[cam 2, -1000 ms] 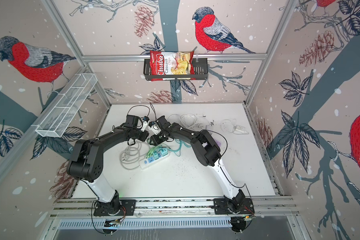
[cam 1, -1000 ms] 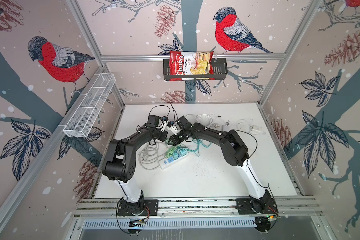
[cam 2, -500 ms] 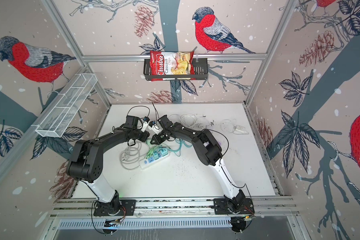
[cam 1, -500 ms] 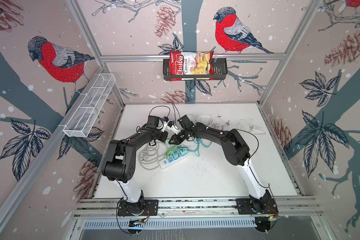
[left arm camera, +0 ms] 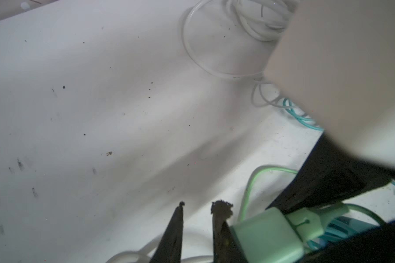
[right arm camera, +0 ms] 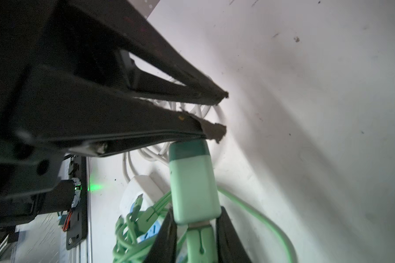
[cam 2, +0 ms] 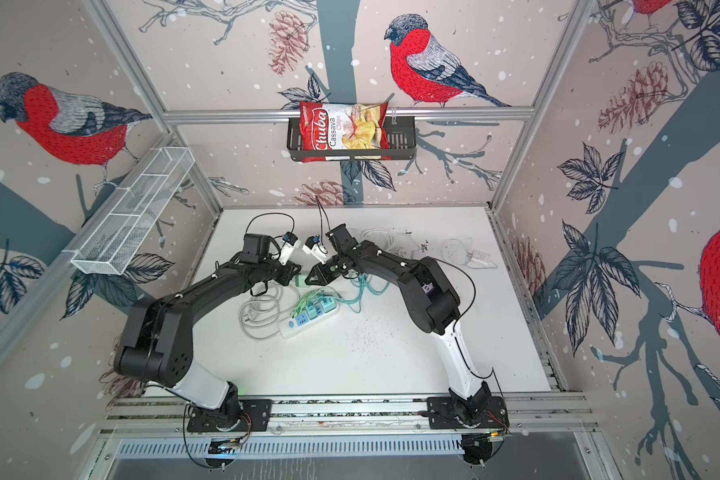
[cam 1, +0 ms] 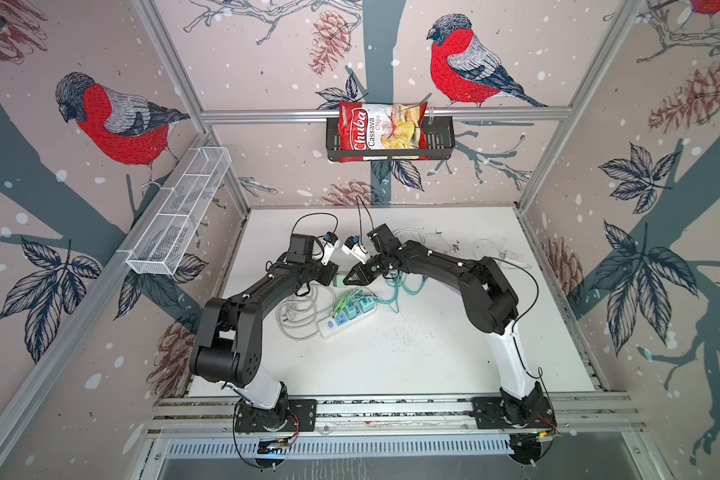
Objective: Insert the plug
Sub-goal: 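Bring the left gripper onto the charger held by the right gripper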
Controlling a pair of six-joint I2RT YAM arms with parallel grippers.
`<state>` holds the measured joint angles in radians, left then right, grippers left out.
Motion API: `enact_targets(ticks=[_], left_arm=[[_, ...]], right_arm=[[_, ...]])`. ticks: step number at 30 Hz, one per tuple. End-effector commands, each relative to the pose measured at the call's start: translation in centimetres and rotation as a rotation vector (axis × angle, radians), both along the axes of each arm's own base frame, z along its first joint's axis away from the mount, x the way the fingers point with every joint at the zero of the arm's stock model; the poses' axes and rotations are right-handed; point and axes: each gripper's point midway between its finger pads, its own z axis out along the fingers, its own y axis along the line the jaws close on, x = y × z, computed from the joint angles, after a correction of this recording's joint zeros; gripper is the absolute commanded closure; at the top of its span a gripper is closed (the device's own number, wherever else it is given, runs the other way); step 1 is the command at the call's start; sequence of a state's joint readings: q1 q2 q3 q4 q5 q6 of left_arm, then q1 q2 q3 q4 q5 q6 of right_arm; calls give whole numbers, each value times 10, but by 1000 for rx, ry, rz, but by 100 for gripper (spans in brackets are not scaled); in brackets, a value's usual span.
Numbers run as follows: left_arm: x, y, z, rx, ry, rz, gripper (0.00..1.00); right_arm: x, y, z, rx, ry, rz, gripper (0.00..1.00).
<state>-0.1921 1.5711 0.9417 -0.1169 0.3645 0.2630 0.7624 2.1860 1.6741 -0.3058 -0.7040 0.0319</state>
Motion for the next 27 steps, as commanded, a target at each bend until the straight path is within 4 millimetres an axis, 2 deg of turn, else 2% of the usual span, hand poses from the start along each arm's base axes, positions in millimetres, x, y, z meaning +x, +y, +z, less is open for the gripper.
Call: enact_targets(ticks=[1,5,9,14,17,20,23,27], left_arm=[[-1,-13,23,-67,-69,-69,73],[-10,-23,37,-121,-95,-125,68],[-33,-42,49,-215,-111,-268,64],[-60,-49,49,-217,-153,-411,60],[-73,-56,55,-249,-175,-488,56],[-75,-60,57,-266,-192,-522,50],[-69,-64,62,-261,-191,-550,50],[-72,-77,71,-254,-186,-650,49]], right_arm=[[-10,-11,9,4,-16,36,94],[-18,-28,3,-54,-28,44,94],[-25,-40,3,-94,-44,52,94],[-34,-54,12,-118,-77,64,95],[-34,-65,15,-133,-85,63,95],[-33,-74,18,-146,-104,61,95],[-36,-80,25,-151,-132,76,95],[-32,-87,42,-133,-166,81,95]])
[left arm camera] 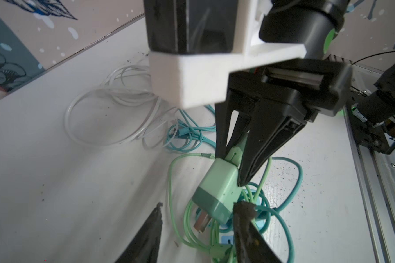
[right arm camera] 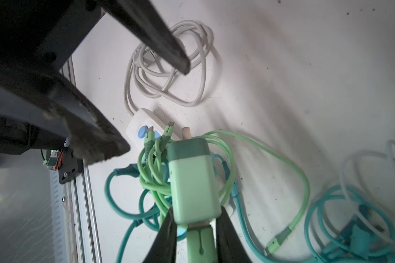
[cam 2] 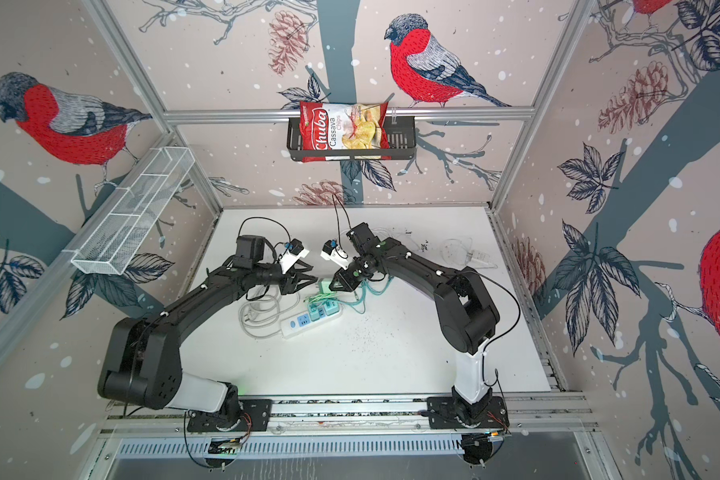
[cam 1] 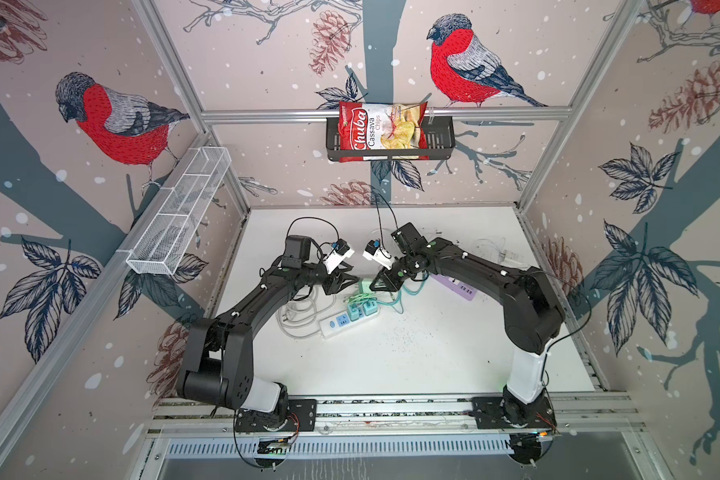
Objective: Insert the plug
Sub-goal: 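Bring the left gripper onto the charger held by the right gripper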
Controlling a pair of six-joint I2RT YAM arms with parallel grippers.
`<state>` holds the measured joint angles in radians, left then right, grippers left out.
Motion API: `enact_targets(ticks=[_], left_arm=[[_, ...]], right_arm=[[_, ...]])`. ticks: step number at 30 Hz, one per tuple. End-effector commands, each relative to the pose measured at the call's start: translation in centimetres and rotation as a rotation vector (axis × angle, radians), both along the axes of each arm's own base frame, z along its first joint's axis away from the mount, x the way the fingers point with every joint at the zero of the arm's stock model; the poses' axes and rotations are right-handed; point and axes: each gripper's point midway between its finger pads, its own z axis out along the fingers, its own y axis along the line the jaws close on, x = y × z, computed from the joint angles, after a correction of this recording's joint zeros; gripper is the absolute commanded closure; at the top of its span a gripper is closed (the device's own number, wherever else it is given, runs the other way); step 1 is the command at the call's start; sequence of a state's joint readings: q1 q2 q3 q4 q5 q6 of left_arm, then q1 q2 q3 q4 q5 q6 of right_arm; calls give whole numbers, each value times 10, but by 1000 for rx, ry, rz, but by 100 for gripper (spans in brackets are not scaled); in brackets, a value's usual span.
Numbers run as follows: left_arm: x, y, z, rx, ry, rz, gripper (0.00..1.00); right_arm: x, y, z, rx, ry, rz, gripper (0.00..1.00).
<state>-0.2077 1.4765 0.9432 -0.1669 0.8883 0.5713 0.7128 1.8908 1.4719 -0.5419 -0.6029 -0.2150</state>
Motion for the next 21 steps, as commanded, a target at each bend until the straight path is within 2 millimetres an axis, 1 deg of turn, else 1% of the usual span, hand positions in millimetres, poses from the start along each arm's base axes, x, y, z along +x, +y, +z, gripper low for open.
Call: enact_targets(ticks=[1,2,4,10,13,15,21], left_arm=[[-12,-12,0,7,-6,-107,49],[-8,-16,9,5,-31,-120,49],[-8,-22,12,2,-39,-154,49],[-8,-30,4,35,0,-228,49],[-7,-29,-3,59,24,-235,50],[-10,-27,-7,72,37,-249,51],[-16,-28,-6,57,39,-279,51]], right_arm=[[-1,-6,13,9,-34,36,95],[-1,-7,16,8,-40,42,95],[0,-7,19,0,-51,47,95],[2,-9,39,21,-101,47,95],[2,-12,41,16,-110,42,95],[1,-13,39,13,-106,40,95],[1,-12,40,20,-104,44,94]])
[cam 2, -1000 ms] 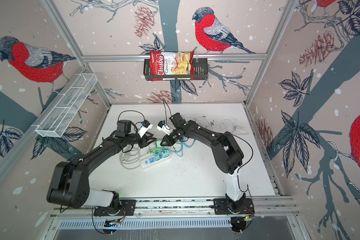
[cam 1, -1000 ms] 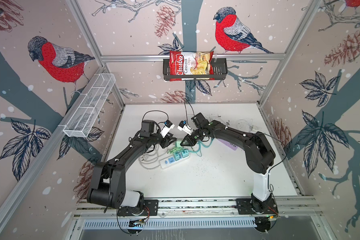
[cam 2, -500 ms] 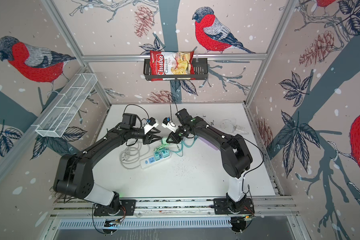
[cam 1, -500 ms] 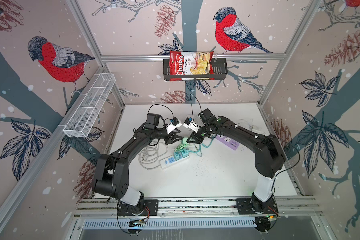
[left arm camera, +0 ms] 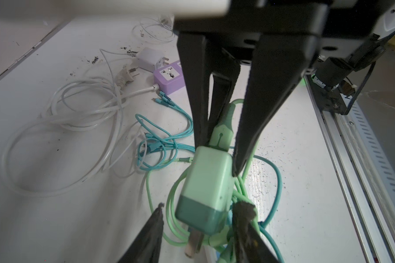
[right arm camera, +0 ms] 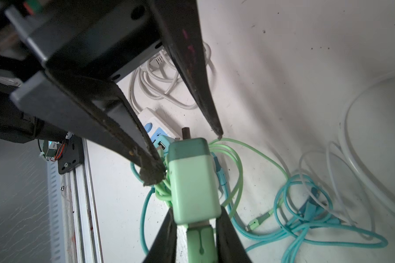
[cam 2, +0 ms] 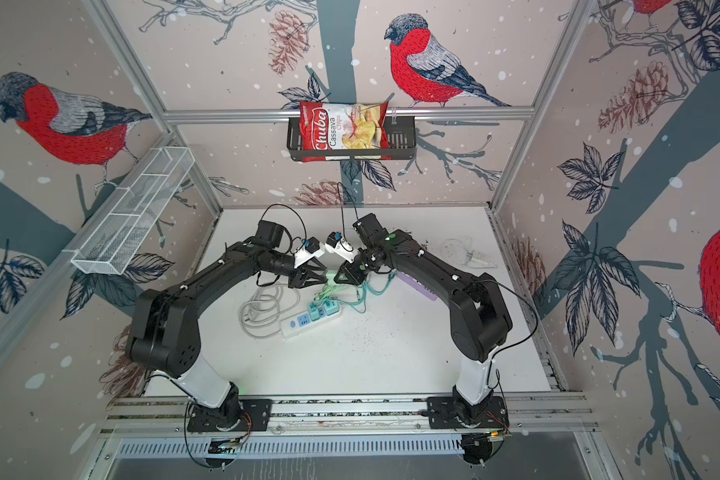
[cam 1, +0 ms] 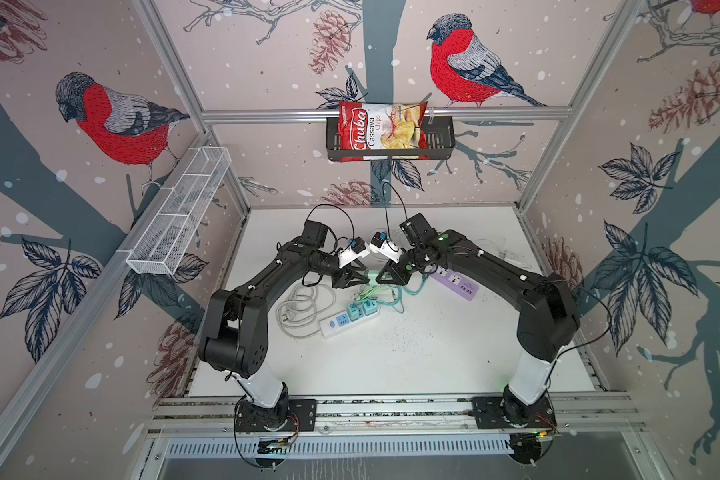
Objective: Insert the plug
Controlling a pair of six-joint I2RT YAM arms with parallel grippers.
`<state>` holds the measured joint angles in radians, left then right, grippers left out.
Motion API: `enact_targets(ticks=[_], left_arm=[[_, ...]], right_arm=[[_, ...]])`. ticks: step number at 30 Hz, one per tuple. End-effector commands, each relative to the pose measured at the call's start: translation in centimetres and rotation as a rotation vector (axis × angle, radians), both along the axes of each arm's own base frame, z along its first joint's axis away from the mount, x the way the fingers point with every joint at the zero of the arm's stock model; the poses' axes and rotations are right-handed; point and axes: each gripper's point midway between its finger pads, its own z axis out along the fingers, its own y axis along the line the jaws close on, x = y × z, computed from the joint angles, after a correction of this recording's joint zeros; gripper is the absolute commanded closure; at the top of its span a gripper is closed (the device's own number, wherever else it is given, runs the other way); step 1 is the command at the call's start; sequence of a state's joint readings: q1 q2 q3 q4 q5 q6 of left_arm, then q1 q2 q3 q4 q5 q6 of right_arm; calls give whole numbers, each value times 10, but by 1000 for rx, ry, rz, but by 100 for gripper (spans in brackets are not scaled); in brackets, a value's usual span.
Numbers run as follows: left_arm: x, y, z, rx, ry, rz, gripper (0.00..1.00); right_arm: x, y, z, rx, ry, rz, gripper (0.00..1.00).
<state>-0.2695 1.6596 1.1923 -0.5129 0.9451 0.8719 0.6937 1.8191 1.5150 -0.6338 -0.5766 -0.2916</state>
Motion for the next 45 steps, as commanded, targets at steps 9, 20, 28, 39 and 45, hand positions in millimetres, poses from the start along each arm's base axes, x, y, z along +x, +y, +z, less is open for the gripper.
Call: enact_targets(ticks=[9,20,28,39,45], left_arm=[[-6,-2,3,-20,19,-41,51],[-5,-4,8,-33,10,-42,56],[-6,-6,18,-65,-3,-45,62],[-11,-15,29,-115,-11,-59,65],[-14,-19,40,-162,-29,-80,60]], right_arm=[[-6,12,12,36,-18,57,94],[-7,17,14,46,-18,68,94],[-8,20,13,50,-18,75,94],[-9,25,16,72,-23,79,94],[-12,27,23,94,-29,95,94]])
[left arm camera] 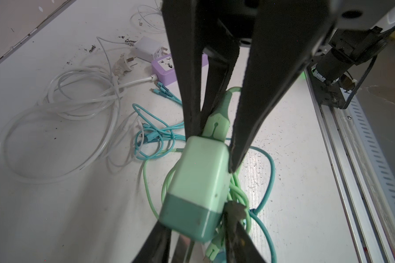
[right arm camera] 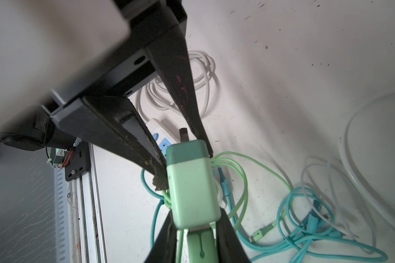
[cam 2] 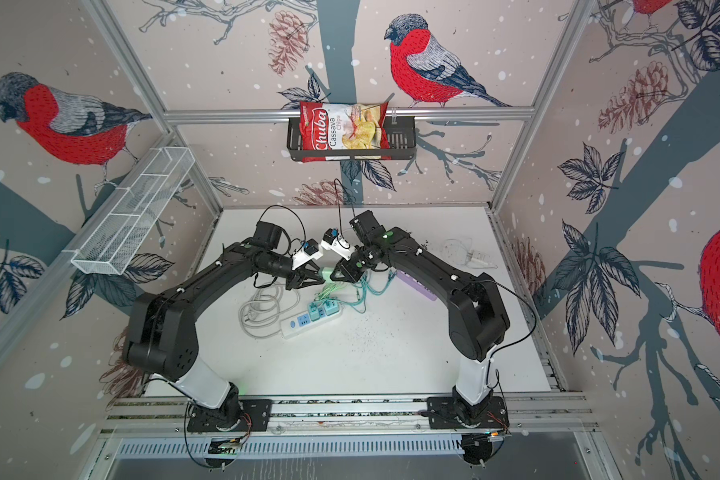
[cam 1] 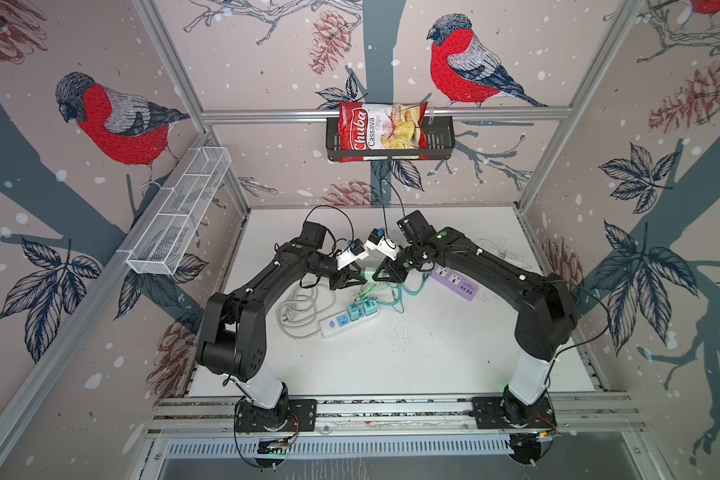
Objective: Insert the plug
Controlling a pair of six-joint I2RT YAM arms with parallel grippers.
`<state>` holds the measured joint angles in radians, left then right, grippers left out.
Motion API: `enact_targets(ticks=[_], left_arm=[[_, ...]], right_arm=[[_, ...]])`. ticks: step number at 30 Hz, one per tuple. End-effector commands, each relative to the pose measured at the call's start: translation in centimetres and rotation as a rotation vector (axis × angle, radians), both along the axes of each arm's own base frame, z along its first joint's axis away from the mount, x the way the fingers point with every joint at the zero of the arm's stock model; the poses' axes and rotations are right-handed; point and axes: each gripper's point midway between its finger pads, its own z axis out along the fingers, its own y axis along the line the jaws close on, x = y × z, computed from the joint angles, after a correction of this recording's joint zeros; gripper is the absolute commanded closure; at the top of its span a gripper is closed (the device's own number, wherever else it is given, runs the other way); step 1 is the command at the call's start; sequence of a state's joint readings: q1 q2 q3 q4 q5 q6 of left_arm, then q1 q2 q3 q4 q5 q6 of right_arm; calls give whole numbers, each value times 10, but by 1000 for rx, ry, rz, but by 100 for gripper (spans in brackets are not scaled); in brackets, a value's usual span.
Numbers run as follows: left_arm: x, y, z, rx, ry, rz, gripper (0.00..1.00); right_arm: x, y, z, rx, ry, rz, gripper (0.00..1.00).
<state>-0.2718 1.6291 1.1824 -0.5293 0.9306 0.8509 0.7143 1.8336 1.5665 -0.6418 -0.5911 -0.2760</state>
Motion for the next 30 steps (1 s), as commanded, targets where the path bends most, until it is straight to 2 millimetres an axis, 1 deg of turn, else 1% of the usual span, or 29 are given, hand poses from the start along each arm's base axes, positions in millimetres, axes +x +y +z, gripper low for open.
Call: enact_targets(ticks=[1,6,9,12,16,17,21,24,28,30], left_arm=[[-10,-22,37,-176,-43,-99,57],[-8,-22,38,-177,-50,-95,56],[-8,-23,41,-184,-53,-100,57],[-13,-23,44,-200,-57,-119,64],[-18,-24,48,-220,-63,-141,76],[-19,-25,48,-219,-62,-143,78],[-23,-26,50,-226,-61,-153,78],[-22,-27,47,-215,-53,-149,78],[-20,-28,44,-207,-52,-139,85],[-18,-27,43,-201,-59,-125,89]], right_arm=[[-10,14,11,70,-26,80,94],[-14,17,13,87,-25,100,94],[-13,18,15,90,-28,96,94],[-14,17,15,89,-27,99,94],[-14,18,16,97,-27,103,94],[-13,19,16,98,-26,101,94],[-13,22,19,111,-30,106,94],[-13,25,24,126,-33,111,94],[-13,25,25,131,-33,111,91],[-12,25,26,136,-37,103,85]])
